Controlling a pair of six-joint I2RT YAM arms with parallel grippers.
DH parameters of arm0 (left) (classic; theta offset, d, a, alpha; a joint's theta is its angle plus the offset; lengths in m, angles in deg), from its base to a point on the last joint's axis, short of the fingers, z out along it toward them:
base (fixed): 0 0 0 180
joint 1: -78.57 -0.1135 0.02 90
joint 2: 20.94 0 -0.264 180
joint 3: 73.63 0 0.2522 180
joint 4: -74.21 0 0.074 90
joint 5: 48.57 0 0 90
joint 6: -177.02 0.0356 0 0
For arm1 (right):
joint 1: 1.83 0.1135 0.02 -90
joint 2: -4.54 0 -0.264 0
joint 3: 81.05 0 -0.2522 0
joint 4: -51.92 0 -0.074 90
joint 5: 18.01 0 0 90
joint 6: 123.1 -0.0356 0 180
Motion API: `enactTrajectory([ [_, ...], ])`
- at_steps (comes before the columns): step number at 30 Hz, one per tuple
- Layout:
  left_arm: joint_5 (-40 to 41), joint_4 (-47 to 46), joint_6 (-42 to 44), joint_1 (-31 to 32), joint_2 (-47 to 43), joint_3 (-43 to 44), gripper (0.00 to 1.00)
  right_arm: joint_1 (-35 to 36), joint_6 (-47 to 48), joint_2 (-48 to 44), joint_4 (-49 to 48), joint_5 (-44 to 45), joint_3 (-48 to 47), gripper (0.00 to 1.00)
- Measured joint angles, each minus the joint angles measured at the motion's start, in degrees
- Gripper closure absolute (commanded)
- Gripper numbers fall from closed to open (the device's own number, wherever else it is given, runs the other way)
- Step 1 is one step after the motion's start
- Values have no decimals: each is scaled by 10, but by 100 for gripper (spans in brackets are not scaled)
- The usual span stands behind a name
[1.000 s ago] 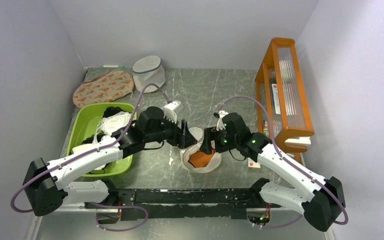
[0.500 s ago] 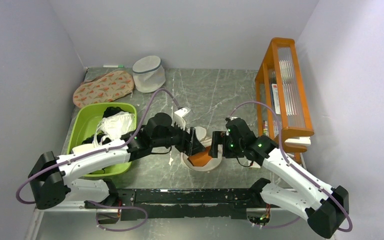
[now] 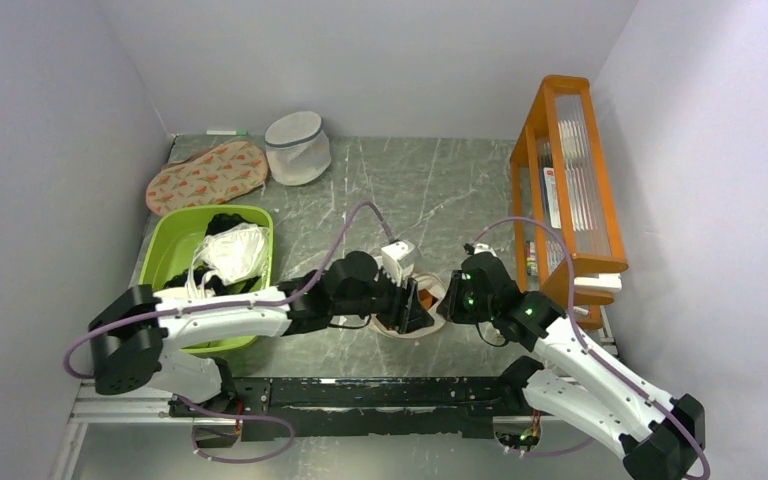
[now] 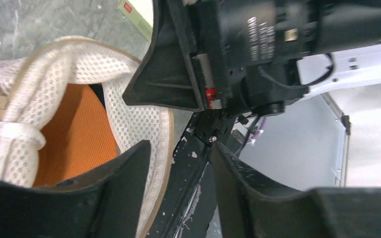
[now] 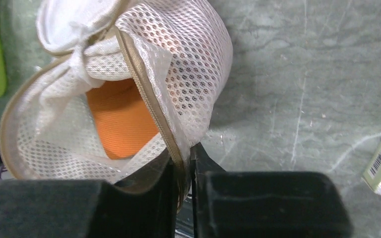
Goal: Unzip the laundry bag and remove the bra
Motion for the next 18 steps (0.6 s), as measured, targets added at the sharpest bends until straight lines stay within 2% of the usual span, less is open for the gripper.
enactTrajectory([
  [2,18,-7,-2,15,29,2,50,0,0,-9,-16,-1,5,100],
  [6,61,-6,-2,37,82,13,58,0,3,-23,-28,-7,8,100],
  [10,110,-1,1,45,113,33,60,0,3,-28,-41,-16,15,100],
  [18,173,4,1,44,116,44,62,0,5,-31,-45,-22,20,100],
])
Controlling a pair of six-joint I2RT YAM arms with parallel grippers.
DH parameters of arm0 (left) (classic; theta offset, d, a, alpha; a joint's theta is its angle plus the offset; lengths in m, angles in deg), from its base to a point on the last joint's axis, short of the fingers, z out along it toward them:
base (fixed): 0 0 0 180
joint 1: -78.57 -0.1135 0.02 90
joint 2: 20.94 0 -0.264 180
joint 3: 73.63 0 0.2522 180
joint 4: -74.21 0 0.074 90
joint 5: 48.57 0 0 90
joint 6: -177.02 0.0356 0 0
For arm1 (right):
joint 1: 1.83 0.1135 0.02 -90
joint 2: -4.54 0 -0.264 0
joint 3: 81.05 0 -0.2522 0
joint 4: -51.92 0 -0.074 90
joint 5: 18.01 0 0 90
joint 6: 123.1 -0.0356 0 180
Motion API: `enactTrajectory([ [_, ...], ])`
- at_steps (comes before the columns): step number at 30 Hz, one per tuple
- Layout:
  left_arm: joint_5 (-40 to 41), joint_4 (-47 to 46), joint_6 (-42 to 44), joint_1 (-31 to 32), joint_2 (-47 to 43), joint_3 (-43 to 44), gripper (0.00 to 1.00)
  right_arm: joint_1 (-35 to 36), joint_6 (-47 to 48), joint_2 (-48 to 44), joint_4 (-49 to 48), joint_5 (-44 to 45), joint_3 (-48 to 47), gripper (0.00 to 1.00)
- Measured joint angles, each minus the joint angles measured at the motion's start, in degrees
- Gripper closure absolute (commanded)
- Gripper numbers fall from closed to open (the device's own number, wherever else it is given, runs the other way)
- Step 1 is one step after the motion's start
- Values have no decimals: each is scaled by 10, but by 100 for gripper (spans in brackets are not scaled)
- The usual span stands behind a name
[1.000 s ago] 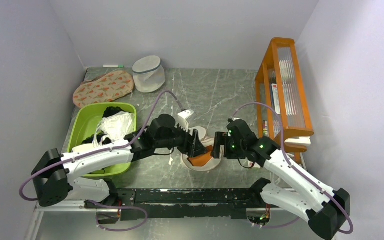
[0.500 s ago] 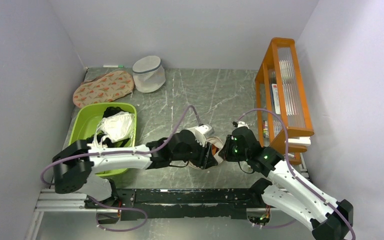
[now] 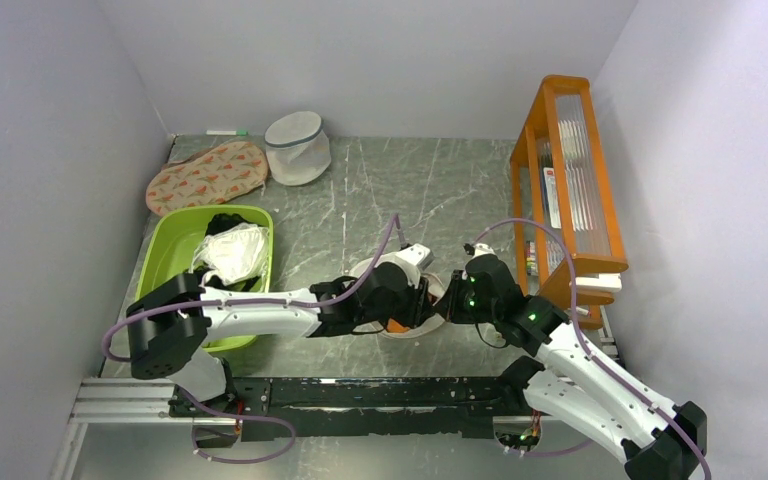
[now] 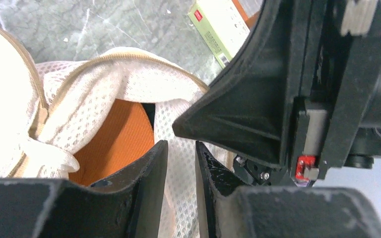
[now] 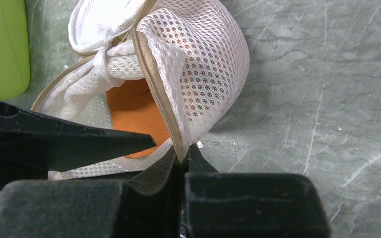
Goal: Unzip the laundry bag and remove the bra
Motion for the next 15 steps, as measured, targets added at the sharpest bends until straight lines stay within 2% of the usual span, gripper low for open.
enactTrajectory([
  [10,41,10,0,0,44,39,66,0,5,-2,8,5,0,100],
  [15,57,16,8,-2,67,44,63,0,7,-5,9,3,0,100],
])
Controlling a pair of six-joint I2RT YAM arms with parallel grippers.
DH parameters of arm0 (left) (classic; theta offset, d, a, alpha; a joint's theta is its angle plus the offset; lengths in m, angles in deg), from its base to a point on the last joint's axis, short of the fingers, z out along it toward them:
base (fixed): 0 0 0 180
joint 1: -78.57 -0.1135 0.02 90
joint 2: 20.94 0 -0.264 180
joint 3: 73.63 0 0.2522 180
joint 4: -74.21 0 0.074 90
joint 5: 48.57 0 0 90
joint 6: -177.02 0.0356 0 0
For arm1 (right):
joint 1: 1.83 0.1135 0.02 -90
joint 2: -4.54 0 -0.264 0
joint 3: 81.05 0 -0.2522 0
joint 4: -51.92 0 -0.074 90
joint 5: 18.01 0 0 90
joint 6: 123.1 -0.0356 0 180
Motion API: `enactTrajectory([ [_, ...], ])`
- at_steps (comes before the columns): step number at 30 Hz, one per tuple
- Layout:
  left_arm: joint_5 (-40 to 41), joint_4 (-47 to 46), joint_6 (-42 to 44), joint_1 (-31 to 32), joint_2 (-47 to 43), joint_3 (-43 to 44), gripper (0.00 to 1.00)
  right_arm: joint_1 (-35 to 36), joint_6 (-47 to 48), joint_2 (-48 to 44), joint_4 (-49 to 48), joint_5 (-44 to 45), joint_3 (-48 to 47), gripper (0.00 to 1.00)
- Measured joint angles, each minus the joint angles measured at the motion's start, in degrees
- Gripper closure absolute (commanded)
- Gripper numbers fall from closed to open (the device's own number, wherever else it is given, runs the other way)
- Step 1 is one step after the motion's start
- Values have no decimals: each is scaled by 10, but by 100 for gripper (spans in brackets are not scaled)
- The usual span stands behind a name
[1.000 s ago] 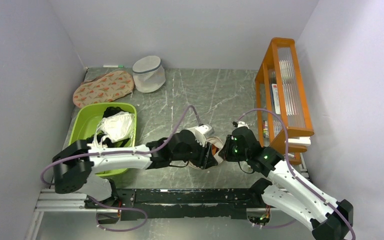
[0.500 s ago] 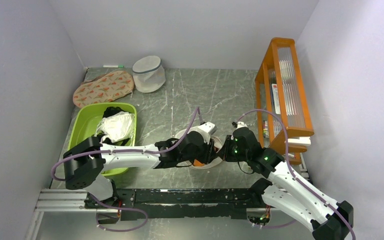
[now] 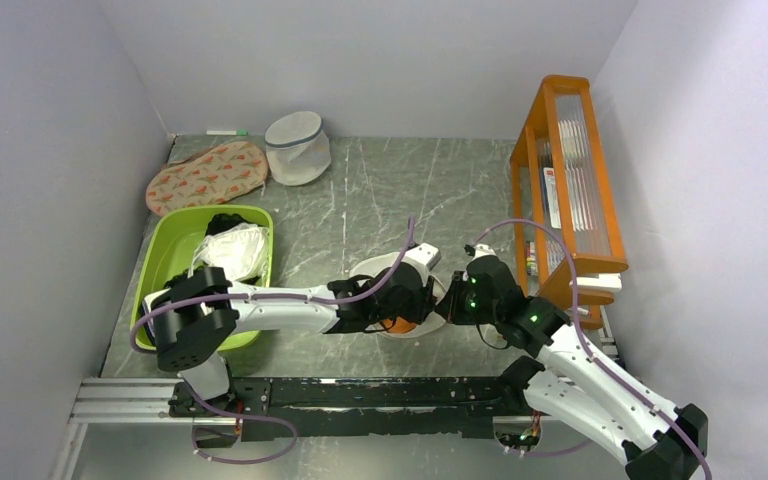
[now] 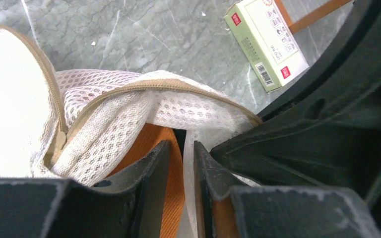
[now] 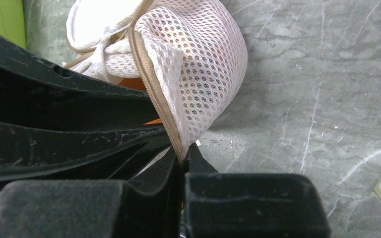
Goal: Unzip the laundry bag and remove the bra
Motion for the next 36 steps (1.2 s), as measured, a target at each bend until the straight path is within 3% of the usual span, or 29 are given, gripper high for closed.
enactTrajectory([
  [8,5,2,11,-3,23,12,48,0,3,-5,-3,-3,0,100],
  [14,16,10,24,-7,43,30,46,0,4,-5,-4,-5,0,100],
  [21,38,32,43,-6,60,58,59,0,4,-12,-9,-8,0,100],
  [28,45,43,63,-7,64,65,91,0,4,-12,-10,-9,0,100],
  [36,33,42,67,-7,-16,21,93,0,4,-5,-10,0,0,100],
])
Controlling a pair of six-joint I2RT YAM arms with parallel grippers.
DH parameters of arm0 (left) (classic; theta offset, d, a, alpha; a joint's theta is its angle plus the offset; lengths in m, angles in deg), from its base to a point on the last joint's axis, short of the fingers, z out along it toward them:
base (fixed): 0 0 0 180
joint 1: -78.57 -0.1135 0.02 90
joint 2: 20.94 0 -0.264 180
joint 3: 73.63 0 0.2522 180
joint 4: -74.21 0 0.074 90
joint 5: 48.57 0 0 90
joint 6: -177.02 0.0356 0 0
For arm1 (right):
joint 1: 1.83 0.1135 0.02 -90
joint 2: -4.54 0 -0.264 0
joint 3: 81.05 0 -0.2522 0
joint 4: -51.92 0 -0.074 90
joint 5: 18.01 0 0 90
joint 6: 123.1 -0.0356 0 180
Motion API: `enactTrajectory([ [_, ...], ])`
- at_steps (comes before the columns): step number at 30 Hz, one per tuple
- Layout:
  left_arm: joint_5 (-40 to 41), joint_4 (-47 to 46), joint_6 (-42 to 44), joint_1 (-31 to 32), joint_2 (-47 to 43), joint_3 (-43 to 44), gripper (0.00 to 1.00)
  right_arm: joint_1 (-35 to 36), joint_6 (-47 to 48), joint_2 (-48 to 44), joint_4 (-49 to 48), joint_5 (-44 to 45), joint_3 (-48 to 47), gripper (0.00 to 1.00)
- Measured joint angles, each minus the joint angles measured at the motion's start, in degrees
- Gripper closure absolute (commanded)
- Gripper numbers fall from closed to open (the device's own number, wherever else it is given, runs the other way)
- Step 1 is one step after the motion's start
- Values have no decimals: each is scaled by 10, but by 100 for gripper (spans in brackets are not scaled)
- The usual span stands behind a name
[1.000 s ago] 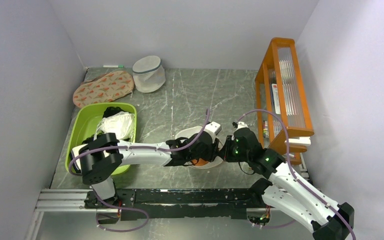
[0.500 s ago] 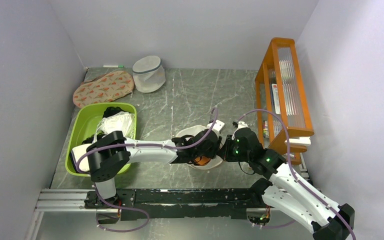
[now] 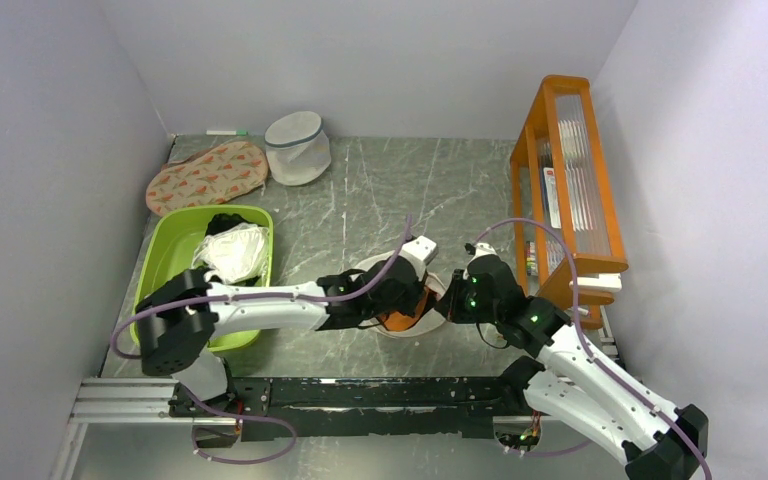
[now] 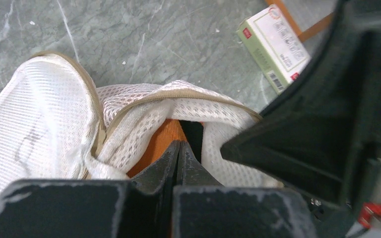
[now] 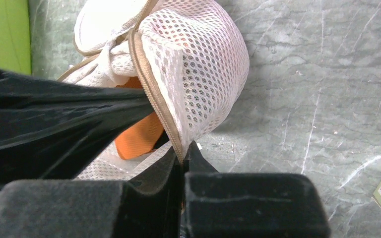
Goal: Unzip the laundry bag and remove the bra
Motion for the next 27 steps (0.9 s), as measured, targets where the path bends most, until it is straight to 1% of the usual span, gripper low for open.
enactTrajectory([
  [3,-9,-5,0,0,-38,-19,93,0,0,1,0,3,0,100],
  [9,-23,-14,-9,0,-51,-33,93,0,0,-3,-1,4,0,100],
  [13,-58,-31,-6,0,-82,-63,93,0,0,-2,-2,4,0,100],
  [15,-87,-49,-2,0,-105,-80,93,0,0,-1,-5,4,0,100],
  [19,-130,-105,7,4,-180,-134,93,0,0,2,-18,4,0,100],
  [22,-144,-129,8,6,-224,-164,93,0,0,7,-32,4,0,100],
  [24,-146,-133,8,6,-236,-170,93,0,0,14,-39,4,0,100],
  [25,-145,-132,7,7,-238,-171,92,0,0,17,-41,4,0,100],
  [27,-133,-123,-1,7,-238,-171,75,0,1,24,-44,4,0,100],
])
